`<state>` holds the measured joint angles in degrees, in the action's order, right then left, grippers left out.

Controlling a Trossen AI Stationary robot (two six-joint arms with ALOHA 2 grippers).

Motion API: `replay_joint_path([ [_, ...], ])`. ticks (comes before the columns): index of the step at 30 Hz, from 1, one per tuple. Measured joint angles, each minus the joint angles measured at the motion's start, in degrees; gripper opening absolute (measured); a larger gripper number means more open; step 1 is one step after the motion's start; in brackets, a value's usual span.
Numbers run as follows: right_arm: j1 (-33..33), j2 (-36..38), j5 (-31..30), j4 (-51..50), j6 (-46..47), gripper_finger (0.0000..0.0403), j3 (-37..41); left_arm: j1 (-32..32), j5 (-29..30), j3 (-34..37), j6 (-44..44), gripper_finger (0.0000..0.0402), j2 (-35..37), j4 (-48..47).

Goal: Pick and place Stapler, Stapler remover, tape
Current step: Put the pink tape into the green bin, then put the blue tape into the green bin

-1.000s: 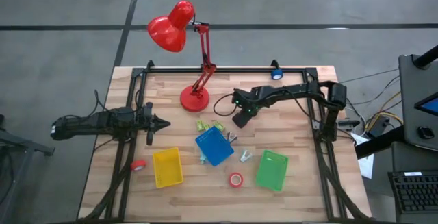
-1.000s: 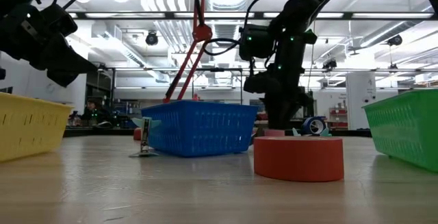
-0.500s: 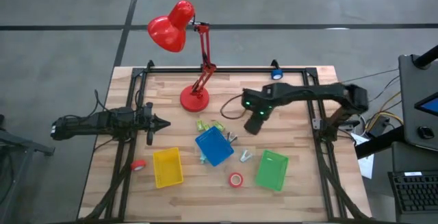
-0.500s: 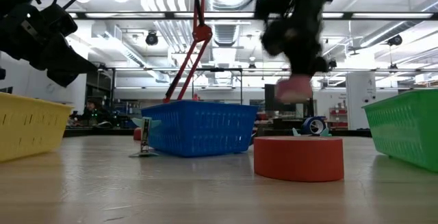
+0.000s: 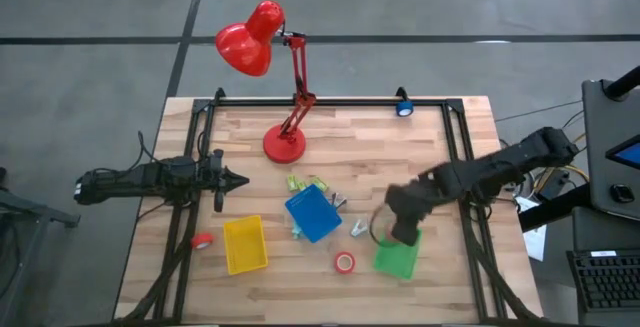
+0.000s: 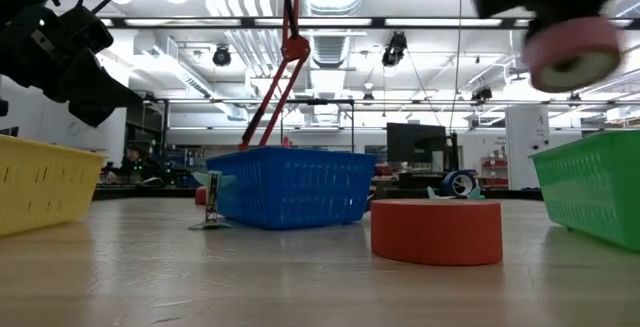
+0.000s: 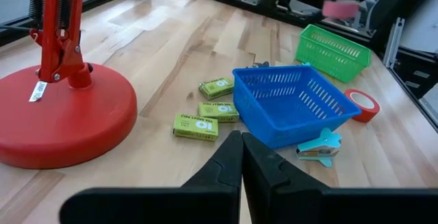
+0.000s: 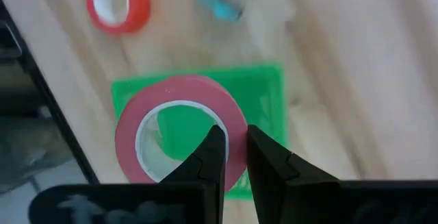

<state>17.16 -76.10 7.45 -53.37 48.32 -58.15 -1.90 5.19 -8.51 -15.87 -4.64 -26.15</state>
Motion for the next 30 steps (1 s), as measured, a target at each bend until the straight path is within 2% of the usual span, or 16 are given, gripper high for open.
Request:
replay_joint_path([
  [5,5.1,-1.3,-1.4,1.1,7.2,0.0038,3.7,0.0,0.0,0.0,0.0,0.0007,0.0,0.0],
  [9,5.5,-2.1,-0.6,2.7,11.6,0.0039,4.4,0.0,0.0,0.0,0.0,0.0007,0.0,0.0],
  [23,5.3,-7.2,0.5,3.5,8.6,0.0093,4.6,0.0,0.0,0.0,0.0,0.0007,0.0,0.1],
  [30,3.4,-5.9,0.5,2.7,7.6,0.0129,4.0,0.0,0.0,0.0,0.0,0.0007,-0.1,0.2],
])
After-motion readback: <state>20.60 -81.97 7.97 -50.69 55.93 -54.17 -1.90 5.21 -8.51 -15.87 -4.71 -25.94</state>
